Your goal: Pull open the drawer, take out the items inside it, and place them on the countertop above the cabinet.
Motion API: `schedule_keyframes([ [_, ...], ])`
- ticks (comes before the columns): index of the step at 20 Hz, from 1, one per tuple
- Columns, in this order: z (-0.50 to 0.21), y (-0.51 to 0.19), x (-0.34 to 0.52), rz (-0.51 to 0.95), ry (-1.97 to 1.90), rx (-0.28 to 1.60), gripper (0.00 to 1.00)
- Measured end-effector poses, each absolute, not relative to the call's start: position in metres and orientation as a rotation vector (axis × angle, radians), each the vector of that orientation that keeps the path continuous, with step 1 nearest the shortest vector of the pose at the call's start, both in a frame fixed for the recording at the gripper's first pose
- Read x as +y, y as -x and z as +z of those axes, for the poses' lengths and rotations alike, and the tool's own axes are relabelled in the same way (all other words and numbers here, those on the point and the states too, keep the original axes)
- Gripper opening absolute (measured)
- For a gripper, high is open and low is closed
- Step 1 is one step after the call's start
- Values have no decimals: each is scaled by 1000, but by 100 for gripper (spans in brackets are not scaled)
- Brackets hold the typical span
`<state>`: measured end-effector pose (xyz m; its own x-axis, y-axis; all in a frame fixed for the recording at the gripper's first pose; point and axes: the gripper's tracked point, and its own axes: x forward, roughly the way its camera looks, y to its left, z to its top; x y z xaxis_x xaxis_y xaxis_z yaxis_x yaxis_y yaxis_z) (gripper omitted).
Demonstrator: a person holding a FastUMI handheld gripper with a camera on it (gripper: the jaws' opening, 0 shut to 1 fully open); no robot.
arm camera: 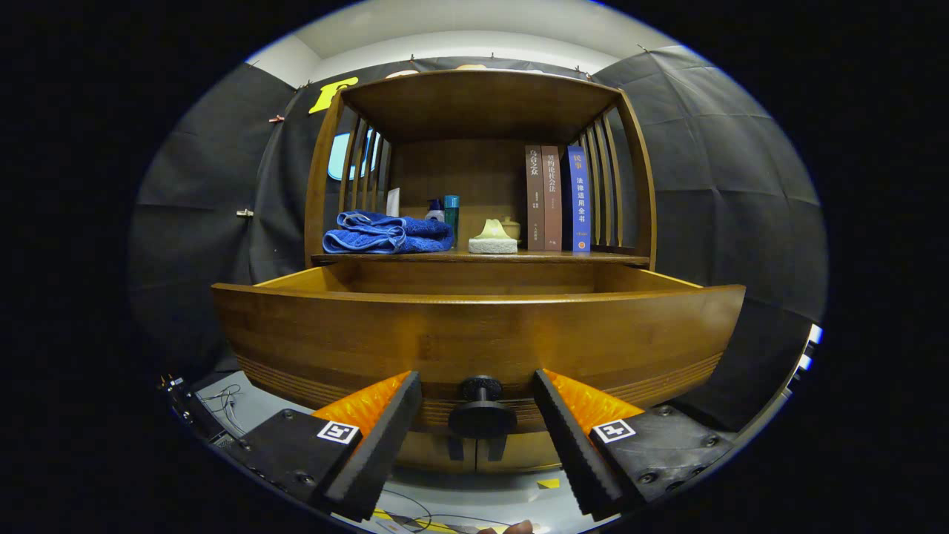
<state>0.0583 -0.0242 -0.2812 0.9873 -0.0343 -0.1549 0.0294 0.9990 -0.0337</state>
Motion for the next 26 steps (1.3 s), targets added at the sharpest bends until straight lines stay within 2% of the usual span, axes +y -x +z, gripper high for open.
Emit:
schedule_keyframes([
  [26,-278,-200,-26,-41,78,209,99],
])
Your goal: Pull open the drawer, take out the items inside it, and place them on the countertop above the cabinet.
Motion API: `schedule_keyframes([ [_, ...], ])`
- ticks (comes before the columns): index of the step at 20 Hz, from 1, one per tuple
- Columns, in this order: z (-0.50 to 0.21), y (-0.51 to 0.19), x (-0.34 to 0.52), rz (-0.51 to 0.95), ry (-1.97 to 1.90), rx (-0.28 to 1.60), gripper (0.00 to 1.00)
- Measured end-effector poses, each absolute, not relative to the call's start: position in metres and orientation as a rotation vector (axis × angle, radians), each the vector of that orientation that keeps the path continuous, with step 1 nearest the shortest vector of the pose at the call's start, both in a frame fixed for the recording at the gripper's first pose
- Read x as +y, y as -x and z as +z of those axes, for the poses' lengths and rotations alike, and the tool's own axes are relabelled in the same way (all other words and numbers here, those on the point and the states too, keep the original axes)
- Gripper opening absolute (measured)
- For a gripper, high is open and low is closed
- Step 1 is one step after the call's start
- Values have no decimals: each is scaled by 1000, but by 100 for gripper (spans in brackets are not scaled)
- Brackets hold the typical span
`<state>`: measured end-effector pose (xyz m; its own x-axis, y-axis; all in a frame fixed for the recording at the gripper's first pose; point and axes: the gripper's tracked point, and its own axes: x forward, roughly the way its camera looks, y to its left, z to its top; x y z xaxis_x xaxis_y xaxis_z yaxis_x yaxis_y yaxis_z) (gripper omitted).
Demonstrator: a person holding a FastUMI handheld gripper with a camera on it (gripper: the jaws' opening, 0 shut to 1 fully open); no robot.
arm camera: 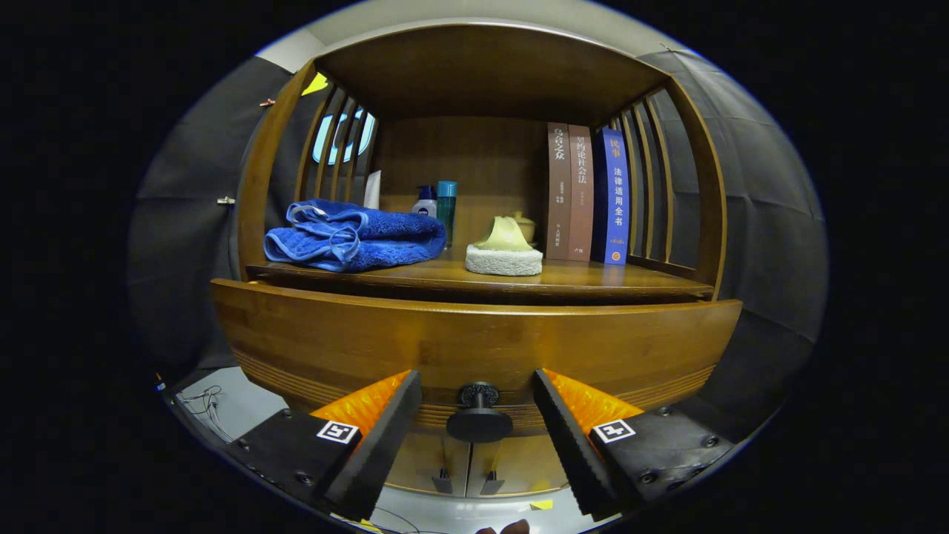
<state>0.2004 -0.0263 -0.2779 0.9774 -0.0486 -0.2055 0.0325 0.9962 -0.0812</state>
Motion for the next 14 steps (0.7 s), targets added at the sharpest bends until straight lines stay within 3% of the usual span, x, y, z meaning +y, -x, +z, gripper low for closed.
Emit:
schedule_keyframes([
  [14,-281,-226,-25,-60,97,220,99],
])
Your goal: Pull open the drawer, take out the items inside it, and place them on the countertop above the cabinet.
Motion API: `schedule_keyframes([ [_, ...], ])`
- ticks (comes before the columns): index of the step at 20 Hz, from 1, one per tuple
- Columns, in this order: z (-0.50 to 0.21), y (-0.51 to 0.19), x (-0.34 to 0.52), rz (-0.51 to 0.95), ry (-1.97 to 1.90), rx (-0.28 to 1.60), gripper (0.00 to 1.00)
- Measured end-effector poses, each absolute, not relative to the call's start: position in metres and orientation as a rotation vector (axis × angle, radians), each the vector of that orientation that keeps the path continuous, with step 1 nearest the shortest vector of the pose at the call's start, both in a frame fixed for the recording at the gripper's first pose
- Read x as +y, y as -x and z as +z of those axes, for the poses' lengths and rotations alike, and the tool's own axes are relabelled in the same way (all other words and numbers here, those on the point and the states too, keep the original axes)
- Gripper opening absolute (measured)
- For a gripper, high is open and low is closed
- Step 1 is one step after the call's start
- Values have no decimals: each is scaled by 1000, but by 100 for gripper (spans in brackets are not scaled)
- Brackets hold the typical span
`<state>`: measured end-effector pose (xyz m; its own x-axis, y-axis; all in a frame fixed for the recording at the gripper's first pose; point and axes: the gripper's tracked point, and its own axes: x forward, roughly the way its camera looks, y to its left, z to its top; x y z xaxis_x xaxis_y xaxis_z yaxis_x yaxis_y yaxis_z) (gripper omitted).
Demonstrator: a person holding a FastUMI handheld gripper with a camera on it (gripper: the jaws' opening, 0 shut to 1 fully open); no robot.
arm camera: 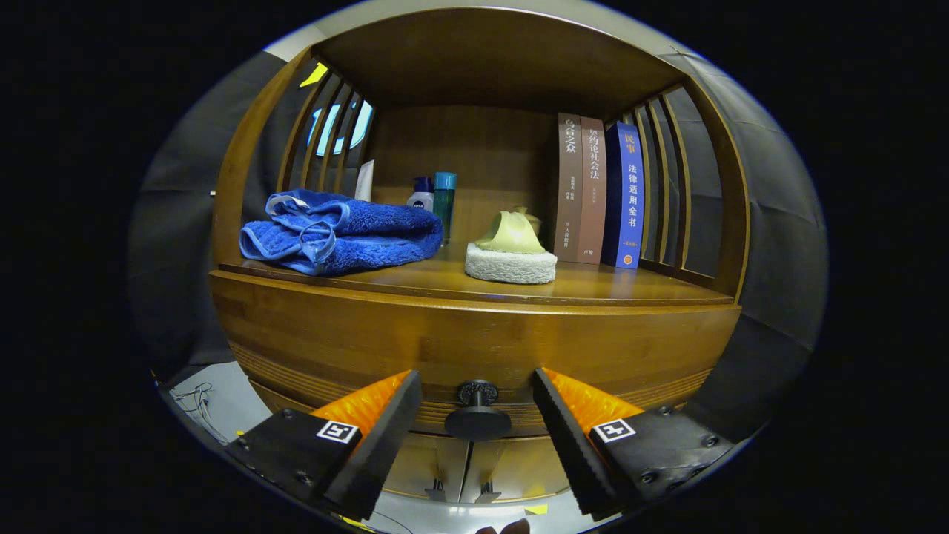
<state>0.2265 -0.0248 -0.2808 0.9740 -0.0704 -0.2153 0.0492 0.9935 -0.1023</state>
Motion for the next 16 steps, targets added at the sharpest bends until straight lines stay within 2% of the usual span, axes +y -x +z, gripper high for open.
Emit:
schedule_keyframes([
  [5,-261,-216,-20,-52,92,185,99],
  [16,-165,-148,1,-2,51,118,99],
])
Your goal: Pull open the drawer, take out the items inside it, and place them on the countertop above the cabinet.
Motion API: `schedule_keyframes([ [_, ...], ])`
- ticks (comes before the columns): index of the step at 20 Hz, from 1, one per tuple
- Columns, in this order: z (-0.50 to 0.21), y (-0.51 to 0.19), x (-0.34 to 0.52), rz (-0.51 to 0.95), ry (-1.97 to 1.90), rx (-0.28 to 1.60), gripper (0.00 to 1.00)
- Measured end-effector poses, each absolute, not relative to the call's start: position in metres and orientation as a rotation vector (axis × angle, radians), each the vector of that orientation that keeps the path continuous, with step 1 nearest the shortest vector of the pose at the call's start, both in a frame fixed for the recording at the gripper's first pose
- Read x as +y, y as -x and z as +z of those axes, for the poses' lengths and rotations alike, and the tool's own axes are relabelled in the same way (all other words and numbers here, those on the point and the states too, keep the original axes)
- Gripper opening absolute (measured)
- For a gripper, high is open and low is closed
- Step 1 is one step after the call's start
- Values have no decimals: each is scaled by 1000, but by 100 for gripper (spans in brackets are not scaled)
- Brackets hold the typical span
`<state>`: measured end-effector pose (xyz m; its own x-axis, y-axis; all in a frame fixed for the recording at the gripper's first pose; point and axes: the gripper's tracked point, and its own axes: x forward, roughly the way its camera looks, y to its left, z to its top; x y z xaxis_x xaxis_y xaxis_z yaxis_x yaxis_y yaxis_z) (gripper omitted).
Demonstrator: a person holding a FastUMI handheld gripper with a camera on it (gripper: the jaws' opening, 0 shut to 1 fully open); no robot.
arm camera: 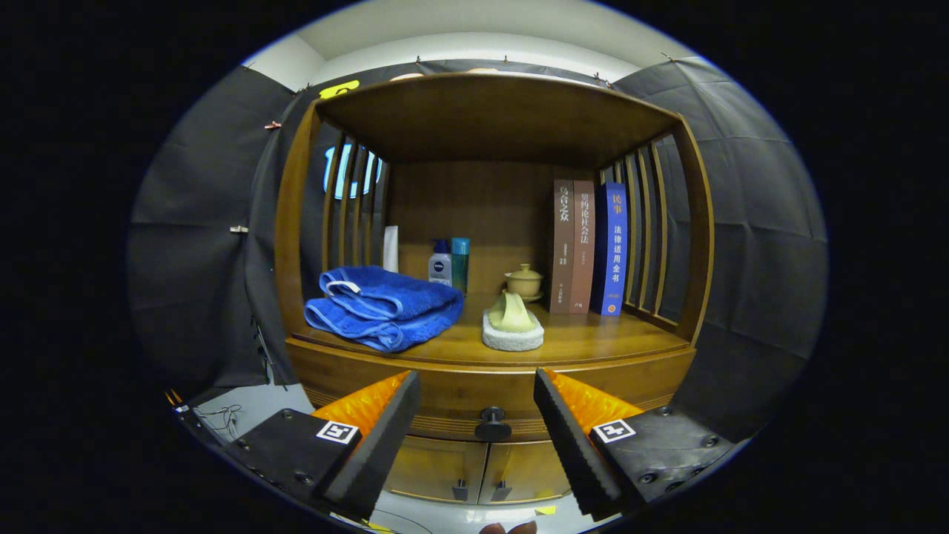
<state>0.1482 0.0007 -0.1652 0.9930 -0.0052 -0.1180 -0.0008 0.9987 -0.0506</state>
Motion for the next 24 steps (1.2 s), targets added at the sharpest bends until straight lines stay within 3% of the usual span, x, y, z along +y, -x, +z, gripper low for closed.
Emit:
schedule_keyframes([
  [10,-73,-71,-5,-17,-2,43,99],
  [24,-25,-1,4,44,-6,-8,99],
])
